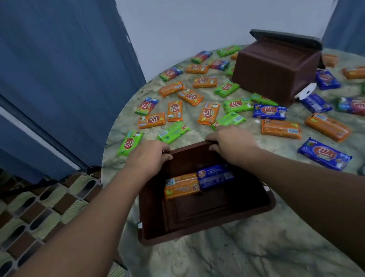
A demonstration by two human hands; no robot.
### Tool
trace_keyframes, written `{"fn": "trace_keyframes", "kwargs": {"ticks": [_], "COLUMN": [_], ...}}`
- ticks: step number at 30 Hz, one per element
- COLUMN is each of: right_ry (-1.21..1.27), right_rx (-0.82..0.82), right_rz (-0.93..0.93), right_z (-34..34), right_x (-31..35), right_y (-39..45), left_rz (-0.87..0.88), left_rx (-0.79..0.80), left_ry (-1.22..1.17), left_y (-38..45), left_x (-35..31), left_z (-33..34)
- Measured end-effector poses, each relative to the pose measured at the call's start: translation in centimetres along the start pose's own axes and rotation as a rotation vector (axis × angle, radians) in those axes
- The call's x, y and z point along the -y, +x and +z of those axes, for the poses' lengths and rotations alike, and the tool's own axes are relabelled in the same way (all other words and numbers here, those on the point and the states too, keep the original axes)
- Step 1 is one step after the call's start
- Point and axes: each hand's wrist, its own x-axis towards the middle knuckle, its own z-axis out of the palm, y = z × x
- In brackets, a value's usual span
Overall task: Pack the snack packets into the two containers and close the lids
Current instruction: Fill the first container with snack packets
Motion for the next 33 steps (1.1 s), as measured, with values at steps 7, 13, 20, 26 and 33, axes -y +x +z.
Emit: {"fn": "trace_keyframes", "kwargs": {"ticks": [7,13,20,26,33], "right_ry": [0.007,0.255,0.333,0.32,0.294], "right_rx": [0.013,-0.037,0.009,0.071,0.164], "right_rz": [0.021,0.072,0.113,0.132,0.108], "right_z": [-0.4,-1.1,-0.7,1.0,2.6], "right_x": [1.3,2.7,3.9,3.9,3.8], "right_y": [1.4,4.4,9.4,12.0,14.2], "left_rz": [-0.018,-0.048,-0.072,-0.056,-0.038], "left_rx": [0.068,-0.037,0.165,0.307,0.311], "left_ry": [-0.039,-0.179,-0.231,-0.129,-0.127], "left_y": [0.3,2.7,7.9,10.1,10.9], "left_x": [1.3,1.8,4.2,5.0,5.9], "left_z": [-1.0,-1.9,0.3,4.0,4.8]}}
